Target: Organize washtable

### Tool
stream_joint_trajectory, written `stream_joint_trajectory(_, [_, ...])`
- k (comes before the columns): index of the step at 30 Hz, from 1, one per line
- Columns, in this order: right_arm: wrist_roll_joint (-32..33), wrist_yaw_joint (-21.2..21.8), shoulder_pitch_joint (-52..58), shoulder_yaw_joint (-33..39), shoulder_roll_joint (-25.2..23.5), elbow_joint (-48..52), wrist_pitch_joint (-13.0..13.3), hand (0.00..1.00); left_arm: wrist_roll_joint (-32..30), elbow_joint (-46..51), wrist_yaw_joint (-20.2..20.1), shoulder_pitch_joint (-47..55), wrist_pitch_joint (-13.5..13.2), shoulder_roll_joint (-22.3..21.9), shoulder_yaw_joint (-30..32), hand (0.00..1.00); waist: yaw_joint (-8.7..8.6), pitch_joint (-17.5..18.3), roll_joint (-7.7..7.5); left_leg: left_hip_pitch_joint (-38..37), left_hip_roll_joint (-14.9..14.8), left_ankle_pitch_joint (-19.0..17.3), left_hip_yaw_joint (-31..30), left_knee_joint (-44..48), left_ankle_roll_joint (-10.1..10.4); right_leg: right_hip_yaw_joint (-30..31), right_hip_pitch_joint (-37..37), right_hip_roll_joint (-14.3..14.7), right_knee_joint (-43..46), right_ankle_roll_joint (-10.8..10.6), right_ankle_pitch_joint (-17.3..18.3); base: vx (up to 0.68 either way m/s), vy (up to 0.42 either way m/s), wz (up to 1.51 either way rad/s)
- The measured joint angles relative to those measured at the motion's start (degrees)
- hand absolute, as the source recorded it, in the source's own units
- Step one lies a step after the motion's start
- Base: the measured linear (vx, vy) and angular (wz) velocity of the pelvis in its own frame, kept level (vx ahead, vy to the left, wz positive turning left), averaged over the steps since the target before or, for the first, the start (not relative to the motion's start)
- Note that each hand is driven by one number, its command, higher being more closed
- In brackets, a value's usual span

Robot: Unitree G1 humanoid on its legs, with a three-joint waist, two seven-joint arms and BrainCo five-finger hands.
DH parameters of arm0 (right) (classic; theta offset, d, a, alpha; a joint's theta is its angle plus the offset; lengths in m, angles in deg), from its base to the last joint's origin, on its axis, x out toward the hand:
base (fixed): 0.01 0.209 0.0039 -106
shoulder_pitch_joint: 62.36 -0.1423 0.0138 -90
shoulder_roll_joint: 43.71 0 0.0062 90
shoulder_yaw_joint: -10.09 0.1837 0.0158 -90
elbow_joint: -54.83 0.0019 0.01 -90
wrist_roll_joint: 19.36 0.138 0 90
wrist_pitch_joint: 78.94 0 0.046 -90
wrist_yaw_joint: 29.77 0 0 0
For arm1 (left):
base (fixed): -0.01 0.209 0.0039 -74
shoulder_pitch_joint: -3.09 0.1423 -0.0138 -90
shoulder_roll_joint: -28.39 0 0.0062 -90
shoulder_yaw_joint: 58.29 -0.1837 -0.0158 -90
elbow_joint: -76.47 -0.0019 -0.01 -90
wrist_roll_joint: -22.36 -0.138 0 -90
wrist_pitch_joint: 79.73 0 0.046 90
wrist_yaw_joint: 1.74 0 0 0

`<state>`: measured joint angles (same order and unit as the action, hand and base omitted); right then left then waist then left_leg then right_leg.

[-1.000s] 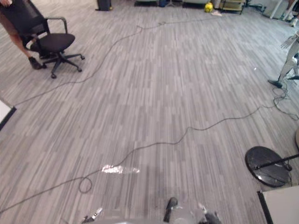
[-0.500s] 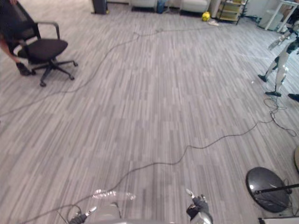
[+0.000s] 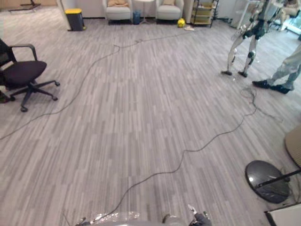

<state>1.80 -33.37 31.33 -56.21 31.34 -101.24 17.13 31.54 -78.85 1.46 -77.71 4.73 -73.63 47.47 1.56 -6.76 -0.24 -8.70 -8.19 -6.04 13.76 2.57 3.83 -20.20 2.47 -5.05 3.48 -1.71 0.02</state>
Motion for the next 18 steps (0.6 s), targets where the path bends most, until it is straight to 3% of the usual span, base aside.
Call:
stream_joint_trajectory(2, [-0.3,0.0,0.2,0.0,0.1,0.0,0.0,0.00,0.1,0.1,0.0,0.2,-0.1,-1.0,0.8,0.00,0.19,0.2,0.24,-0.1,0.1,0.0,-0.2,-0.6,0.0,-0.2,1.3,0.5,-3.1,-0.7,-1.0,0.06,0.009,0.01])
stream_joint_trajectory(10, [-0.9,0.3,0.8,-0.8,-1.0,-0.4,0.0,0.00,0.2,0.5,-0.6,0.8,-0.9,0.3,0.6,0.00,0.79,2.1,-1.90,-0.1,2.0,0.0,-1.9,-2.2,0.0,-1.9,2.4,-0.3,-5.7,-1.5,-2.1,0.09,0.047,0.12])
stream_joint_trajectory(18, [-4.1,1.4,0.2,-3.1,-0.7,-1.2,-0.4,0.00,-0.5,0.2,-0.6,0.7,-1.1,0.8,-0.6,0.00,0.77,2.2,-2.05,0.1,4.6,-0.6,-2.9,-1.8,-1.0,-2.0,3.5,-2.8,-7.1,-2.5,-3.3,0.02,0.073,0.03])
